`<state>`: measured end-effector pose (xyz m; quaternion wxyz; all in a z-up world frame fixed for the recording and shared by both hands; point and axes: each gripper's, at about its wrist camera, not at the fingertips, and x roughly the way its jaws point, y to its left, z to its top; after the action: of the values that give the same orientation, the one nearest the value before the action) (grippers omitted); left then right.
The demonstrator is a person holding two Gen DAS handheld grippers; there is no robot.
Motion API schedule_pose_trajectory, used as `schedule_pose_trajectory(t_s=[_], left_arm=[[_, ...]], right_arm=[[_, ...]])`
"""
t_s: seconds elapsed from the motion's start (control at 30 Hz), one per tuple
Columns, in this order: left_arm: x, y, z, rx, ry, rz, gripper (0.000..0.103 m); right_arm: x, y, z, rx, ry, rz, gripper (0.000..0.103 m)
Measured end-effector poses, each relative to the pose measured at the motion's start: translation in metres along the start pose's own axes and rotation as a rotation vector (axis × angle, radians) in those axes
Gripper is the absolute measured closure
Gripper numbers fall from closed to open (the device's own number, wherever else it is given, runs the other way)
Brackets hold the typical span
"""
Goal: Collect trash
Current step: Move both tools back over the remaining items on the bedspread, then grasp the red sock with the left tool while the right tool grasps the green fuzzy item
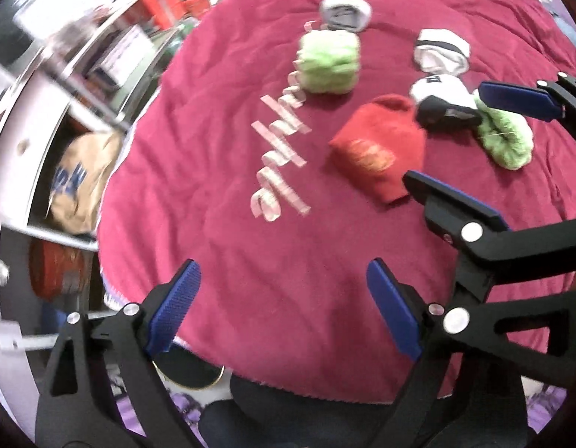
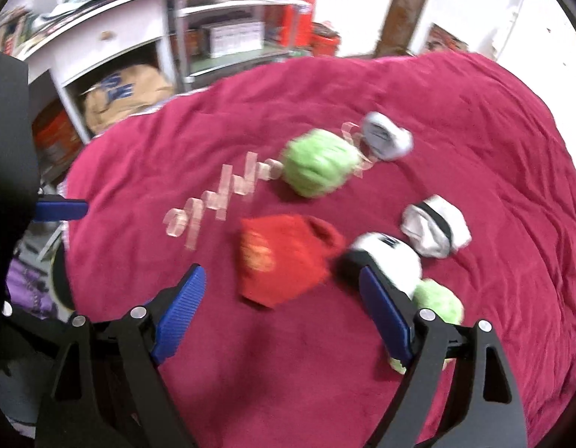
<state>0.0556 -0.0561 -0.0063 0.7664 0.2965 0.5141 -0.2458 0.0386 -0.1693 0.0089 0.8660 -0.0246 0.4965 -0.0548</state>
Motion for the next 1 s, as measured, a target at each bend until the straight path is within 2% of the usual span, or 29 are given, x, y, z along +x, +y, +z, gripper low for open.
schedule_pose_trajectory(t_s=[0.33,0.57,0.67,0.9,1.0], left_arm=[[0.007,-0.044,0.031,0.102,0.007,-0.026,0.014],[0.009,-0.065,0.041,0.158,0.004,-0.033,0.014],[0.015,-0.072,0.046,0.184,0.008,-0.039,0.008],[0.034,-0.089,0.054,0.242,0.058,-0.039,0.006],[0.040,-0.087,0.060,0.229,0.068,-0.047,0.006]], right_arm=[[-0.004,-0.056,-0.022,0.120,0.016,-0.083,0.022],[-0.004,-0.085,-0.037,0.188,0.034,-0.131,0.018],[-0.001,-0.097,-0.044,0.205,0.052,-0.156,0.017],[0.005,-0.123,-0.060,0.243,0.090,-0.217,0.014],[0.010,-0.130,-0.065,0.264,0.104,-0.199,0.013]])
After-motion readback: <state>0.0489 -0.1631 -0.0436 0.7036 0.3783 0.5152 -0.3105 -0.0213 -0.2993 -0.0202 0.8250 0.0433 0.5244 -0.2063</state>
